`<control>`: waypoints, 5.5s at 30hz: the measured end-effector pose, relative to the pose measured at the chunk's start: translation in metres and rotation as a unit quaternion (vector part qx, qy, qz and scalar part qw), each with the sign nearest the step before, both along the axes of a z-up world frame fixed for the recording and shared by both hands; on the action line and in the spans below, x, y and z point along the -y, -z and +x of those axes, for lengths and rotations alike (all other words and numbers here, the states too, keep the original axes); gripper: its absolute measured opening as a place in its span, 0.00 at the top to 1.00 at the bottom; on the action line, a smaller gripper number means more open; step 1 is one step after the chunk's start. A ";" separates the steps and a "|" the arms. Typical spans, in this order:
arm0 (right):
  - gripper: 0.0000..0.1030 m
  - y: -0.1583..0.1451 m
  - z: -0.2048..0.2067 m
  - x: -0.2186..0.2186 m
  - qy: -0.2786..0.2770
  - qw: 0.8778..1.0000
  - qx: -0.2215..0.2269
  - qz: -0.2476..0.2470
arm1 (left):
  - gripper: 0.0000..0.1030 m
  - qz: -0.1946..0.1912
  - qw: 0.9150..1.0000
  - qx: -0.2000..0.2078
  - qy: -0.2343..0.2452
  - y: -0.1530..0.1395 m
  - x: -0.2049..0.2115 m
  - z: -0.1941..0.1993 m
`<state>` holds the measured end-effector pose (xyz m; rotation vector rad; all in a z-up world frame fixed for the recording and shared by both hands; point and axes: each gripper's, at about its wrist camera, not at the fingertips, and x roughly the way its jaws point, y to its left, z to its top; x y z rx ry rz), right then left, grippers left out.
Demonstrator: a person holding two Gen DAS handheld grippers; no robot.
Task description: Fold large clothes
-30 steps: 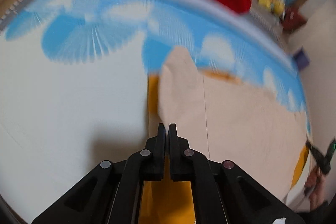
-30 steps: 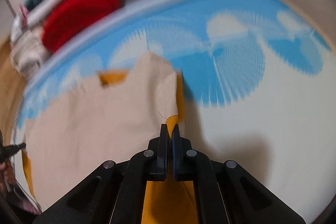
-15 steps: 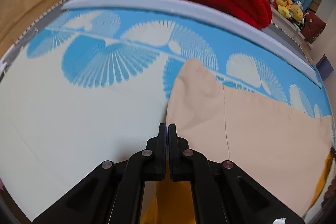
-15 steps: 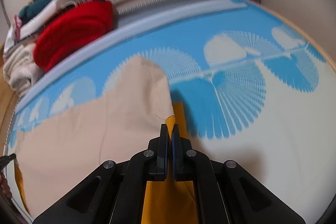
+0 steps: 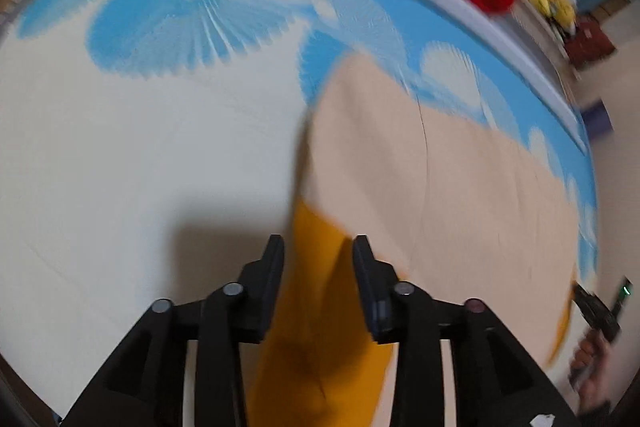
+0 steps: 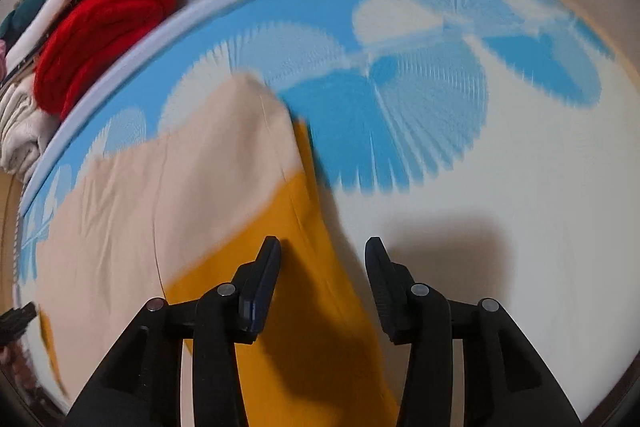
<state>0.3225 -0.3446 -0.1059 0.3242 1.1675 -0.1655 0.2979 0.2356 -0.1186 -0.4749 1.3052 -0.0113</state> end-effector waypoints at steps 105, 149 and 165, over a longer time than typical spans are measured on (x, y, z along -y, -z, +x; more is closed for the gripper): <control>0.71 0.028 -0.148 -0.246 -0.235 0.962 -0.007 -0.142 | 0.50 -0.215 0.946 0.044 -0.240 0.068 -0.024 -0.190; 0.71 -0.023 -0.181 -0.332 -0.279 0.956 0.040 -0.080 | 0.91 0.036 0.976 0.215 0.013 -0.090 -0.019 -0.205; 0.57 -0.122 -0.151 -0.085 -0.093 0.985 0.135 -0.053 | 0.92 0.073 0.952 0.265 0.135 -0.127 0.125 -0.176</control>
